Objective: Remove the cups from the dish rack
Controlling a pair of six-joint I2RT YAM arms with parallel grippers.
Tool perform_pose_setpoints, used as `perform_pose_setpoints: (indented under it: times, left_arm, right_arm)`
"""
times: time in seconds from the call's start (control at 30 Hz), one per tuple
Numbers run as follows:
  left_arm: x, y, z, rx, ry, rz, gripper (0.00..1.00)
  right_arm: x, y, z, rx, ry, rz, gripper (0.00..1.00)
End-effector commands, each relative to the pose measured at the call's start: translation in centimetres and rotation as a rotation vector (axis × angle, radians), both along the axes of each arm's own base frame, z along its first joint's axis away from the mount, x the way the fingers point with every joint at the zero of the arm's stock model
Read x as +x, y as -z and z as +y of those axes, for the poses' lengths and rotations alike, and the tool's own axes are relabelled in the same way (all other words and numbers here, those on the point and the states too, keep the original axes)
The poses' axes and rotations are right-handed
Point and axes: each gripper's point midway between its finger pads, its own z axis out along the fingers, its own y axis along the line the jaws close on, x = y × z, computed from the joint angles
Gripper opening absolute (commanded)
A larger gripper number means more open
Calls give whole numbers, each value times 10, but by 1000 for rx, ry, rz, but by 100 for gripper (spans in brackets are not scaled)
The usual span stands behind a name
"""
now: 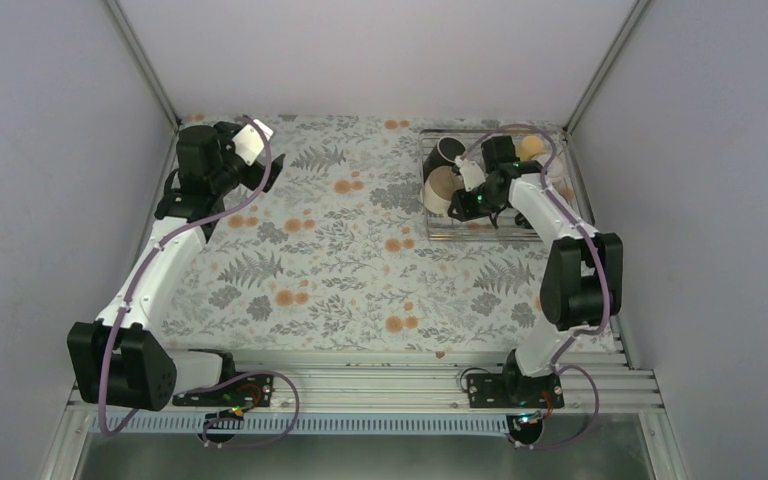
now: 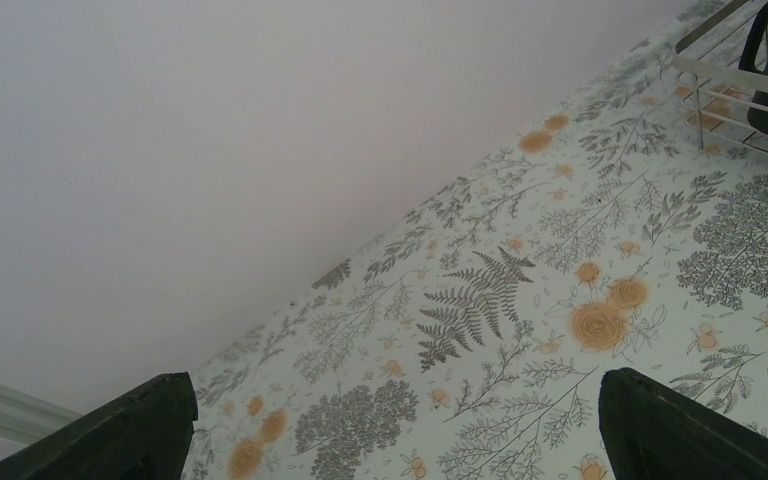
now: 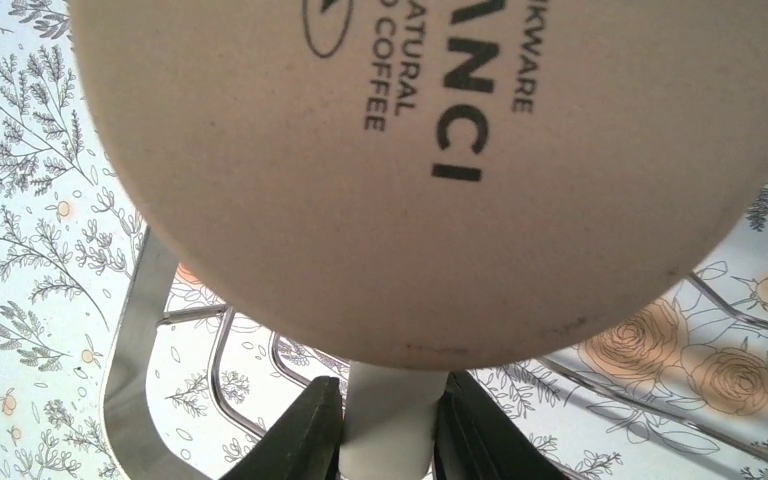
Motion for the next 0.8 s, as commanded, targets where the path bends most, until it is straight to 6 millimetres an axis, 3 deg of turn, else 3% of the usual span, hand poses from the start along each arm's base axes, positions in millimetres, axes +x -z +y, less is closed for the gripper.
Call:
perform_pose_setpoints:
  times: [0.0, 0.03, 0.23, 0.43, 0.77]
  left_arm:
    - [-5, -7, -2, 5, 10, -23, 100]
    - [-5, -6, -2, 5, 12, -21, 100]
    - [0, -10, -8, -1, 27, -20, 100]
    - [4, -17, -37, 57, 57, -61, 100]
    - [19, -13, -97, 157, 24, -176, 100]
  right_arm:
    - [11, -31, 6, 15, -18, -112, 7]
    - [12, -32, 6, 17, -18, -117, 5]
    - [18, -88, 6, 36, -19, -238, 4]
    - [22, -142, -1, 52, -17, -330, 4]
    - [34, -150, -17, 110, 17, -306, 4]
